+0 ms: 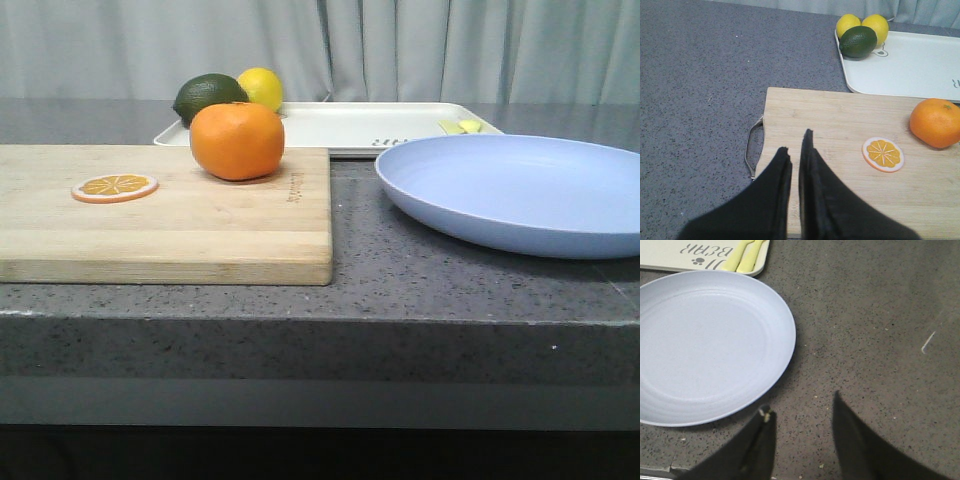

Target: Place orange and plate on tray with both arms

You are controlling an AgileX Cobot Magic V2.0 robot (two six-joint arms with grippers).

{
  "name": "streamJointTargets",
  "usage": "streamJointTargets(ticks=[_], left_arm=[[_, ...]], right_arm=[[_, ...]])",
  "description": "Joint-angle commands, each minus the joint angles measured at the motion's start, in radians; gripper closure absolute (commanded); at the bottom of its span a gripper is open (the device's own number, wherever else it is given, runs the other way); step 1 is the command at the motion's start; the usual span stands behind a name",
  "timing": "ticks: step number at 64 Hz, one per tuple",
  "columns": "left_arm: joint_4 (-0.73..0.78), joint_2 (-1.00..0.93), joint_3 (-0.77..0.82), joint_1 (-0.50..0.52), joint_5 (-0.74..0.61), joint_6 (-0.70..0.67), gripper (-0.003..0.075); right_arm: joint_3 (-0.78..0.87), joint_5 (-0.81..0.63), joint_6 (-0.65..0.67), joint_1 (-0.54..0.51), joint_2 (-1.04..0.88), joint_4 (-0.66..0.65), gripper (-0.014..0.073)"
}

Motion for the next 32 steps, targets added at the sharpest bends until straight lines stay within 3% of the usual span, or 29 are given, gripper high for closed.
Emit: streamJointTargets(ticks=[1, 7, 14, 18, 32], left_arm=[[0.002, 0.014, -0.033, 0.0, -0.063, -0.008, 0.0492], [0.002, 0.019, -0.033, 0.0, -0.063, -0.004, 0.0302], [0.002, 0.033, -0.033, 0.0, -0.059, 0.038, 0.0125], [-0.01, 0.043, -0.033, -0.008, -0.059, 0.045, 0.009], [-0.017, 0.161, -0.077, -0.154, -0.086, 0.074, 0.0089]], right_arm=[[-0.025, -0.045, -0.013, 0.006, 0.008, -0.018, 0.0067], [-0.025, -0.025, -0.013, 0.006, 0.008, -0.017, -0.0023], [-0.025, -0.018, -0.013, 0.006, 0.008, 0.007, -0.0024], [-0.025, -0.011, -0.013, 0.006, 0.008, 0.021, -0.0024], [-0.025, 0.002, -0.021, 0.006, 0.008, 0.021, -0.0024]])
